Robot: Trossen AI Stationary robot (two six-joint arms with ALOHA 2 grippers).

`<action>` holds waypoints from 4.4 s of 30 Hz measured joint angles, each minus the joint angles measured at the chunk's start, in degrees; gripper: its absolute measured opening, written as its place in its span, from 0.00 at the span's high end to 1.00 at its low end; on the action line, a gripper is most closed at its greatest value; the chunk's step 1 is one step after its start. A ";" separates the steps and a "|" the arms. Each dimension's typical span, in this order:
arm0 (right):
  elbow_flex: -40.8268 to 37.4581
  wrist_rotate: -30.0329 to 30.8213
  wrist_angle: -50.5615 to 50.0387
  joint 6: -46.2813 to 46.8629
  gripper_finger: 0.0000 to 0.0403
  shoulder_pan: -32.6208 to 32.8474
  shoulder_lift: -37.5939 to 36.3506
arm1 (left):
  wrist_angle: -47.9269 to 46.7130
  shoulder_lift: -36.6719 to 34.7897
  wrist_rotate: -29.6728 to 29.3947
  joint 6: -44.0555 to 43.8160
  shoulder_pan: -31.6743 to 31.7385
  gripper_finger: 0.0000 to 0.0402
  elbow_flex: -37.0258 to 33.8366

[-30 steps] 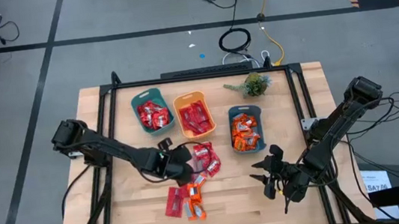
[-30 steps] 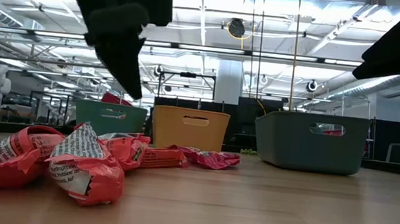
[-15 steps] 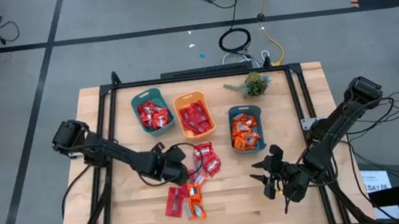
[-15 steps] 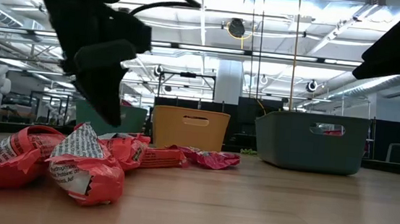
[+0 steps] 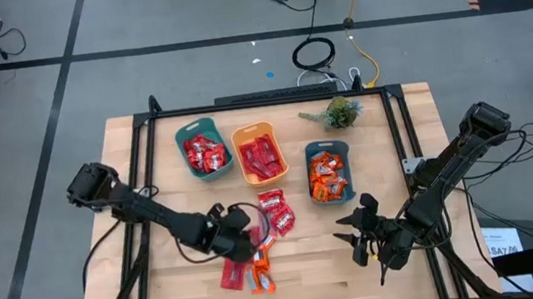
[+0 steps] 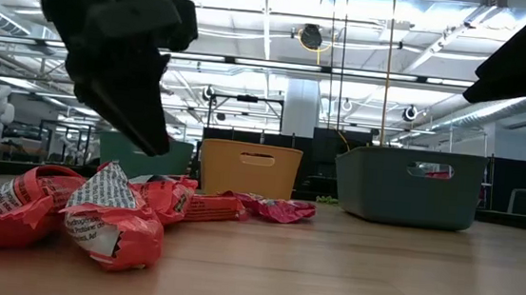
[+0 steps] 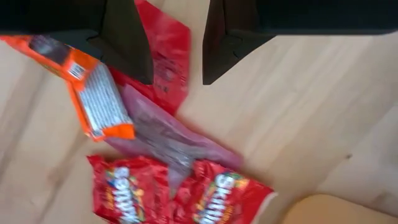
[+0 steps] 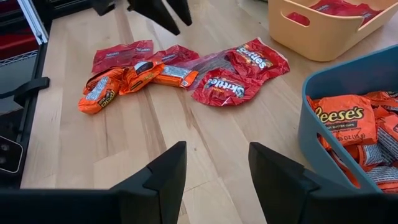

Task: Sort candy
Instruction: Put the red wrapper candy into the yellow bin

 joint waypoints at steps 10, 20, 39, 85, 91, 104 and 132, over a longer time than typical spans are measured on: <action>0.00 0.02 0.84 -0.17 0.59 0.00 0.00 | 4.86 6.78 1.21 0.05 -0.69 0.63 0.00; 0.00 0.01 1.00 -0.44 0.59 -0.02 0.00 | 5.83 10.33 3.12 0.01 -0.67 0.74 0.42; 0.00 0.04 1.04 -1.36 0.59 -0.02 0.00 | -5.51 -6.63 1.22 6.51 3.99 0.99 0.44; -0.02 0.23 1.24 -2.69 0.59 -0.15 0.00 | 13.32 -15.42 19.06 35.06 43.68 0.72 0.61; -0.07 -0.04 1.25 -2.67 0.59 -0.15 0.00 | 6.78 -20.90 17.38 33.75 37.23 0.72 0.61; -0.07 -0.03 1.24 -2.65 0.59 -0.17 0.00 | -14.81 -24.00 -0.46 -7.63 9.15 0.72 -7.28; -0.07 0.02 4.31 -3.09 0.59 -0.17 0.00 | -2.21 -2.33 -3.36 -31.05 -15.31 0.72 -5.18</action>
